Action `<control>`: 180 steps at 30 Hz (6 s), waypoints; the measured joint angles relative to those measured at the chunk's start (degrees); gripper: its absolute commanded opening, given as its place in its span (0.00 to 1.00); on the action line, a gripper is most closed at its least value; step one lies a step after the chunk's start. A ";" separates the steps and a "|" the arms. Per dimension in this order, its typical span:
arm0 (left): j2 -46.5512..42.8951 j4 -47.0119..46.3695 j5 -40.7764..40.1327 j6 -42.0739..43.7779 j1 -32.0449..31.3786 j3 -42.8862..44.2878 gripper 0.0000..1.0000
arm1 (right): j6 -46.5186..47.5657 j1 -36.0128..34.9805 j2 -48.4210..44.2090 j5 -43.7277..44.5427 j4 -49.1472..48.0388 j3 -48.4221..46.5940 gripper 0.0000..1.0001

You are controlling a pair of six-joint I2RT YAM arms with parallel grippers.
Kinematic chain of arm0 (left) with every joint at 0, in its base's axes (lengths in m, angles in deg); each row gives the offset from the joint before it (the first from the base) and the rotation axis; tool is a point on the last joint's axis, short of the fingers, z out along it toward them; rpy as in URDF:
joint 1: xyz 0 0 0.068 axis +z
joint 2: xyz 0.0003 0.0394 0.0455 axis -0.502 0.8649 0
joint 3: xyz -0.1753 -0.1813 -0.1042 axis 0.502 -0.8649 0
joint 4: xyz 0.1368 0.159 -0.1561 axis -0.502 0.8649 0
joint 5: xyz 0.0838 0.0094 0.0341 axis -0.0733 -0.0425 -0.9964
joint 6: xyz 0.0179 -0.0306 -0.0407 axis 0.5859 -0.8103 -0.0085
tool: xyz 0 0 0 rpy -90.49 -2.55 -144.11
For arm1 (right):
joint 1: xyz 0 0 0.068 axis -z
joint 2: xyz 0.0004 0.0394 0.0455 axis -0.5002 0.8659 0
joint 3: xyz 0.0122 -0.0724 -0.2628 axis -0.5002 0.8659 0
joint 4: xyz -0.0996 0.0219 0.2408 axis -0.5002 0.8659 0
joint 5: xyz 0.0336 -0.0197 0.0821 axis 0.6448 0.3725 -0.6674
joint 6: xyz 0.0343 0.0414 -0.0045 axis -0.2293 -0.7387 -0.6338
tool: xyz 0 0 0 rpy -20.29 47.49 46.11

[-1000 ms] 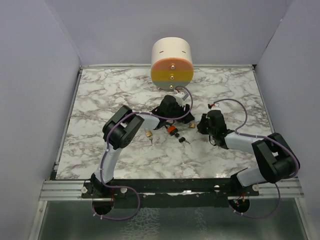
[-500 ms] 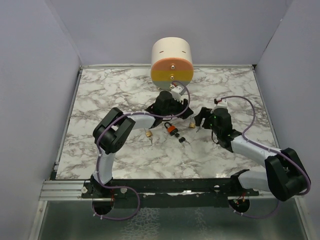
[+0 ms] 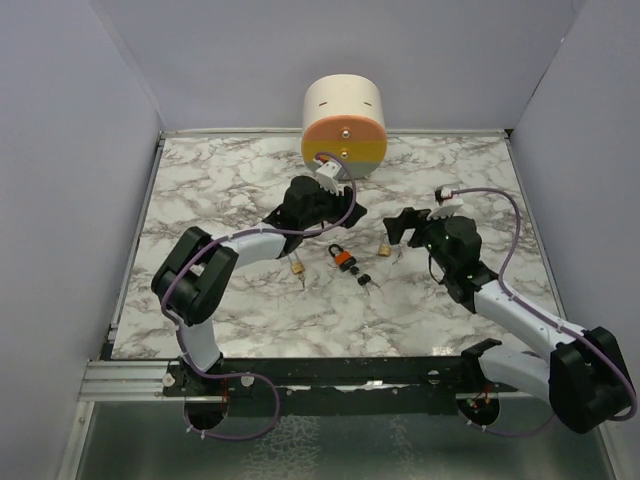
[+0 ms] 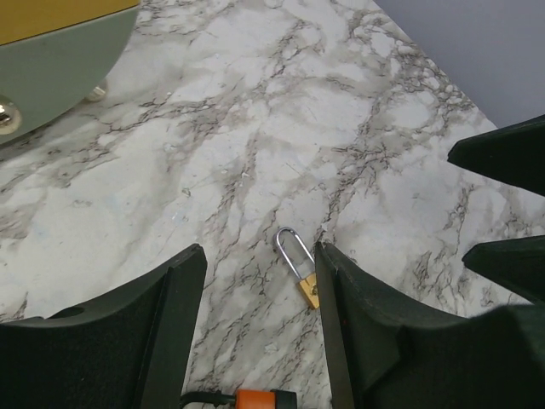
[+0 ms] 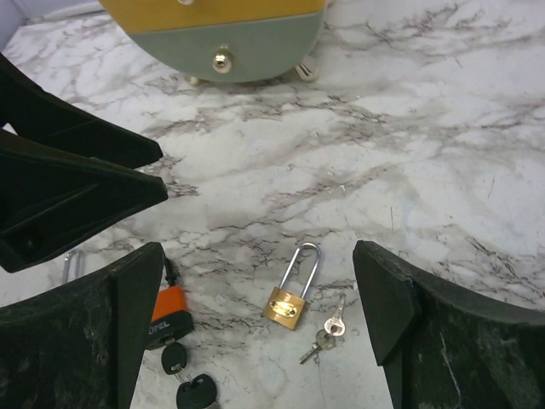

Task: Lock with the key
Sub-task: Pick up the lock from the center of the board.

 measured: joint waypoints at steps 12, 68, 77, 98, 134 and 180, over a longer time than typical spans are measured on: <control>-7.15 -0.68 -1.70 -0.17 6.64 -7.72 0.57 | 4.90 0.04 11.56 -21.88 -0.55 -4.61 0.68; -17.62 -1.05 -6.86 0.26 9.16 -17.64 0.55 | 7.65 -11.54 38.75 -24.04 -2.14 -14.49 0.58; -17.68 -1.18 -7.06 0.11 9.16 -17.70 0.55 | 7.74 -13.68 37.77 -16.04 -0.85 -14.47 0.63; -17.66 -1.20 -6.99 -0.35 9.16 -17.68 0.55 | 11.72 -18.56 35.89 0.46 6.36 -15.28 0.63; -16.09 -2.16 -3.85 -0.09 10.71 -16.35 0.55 | 12.94 -20.26 25.66 9.81 4.09 -10.40 0.02; -19.52 -32.39 48.72 -3.82 11.67 -11.78 0.56 | 24.79 -20.26 -13.79 -13.11 -12.94 3.72 0.02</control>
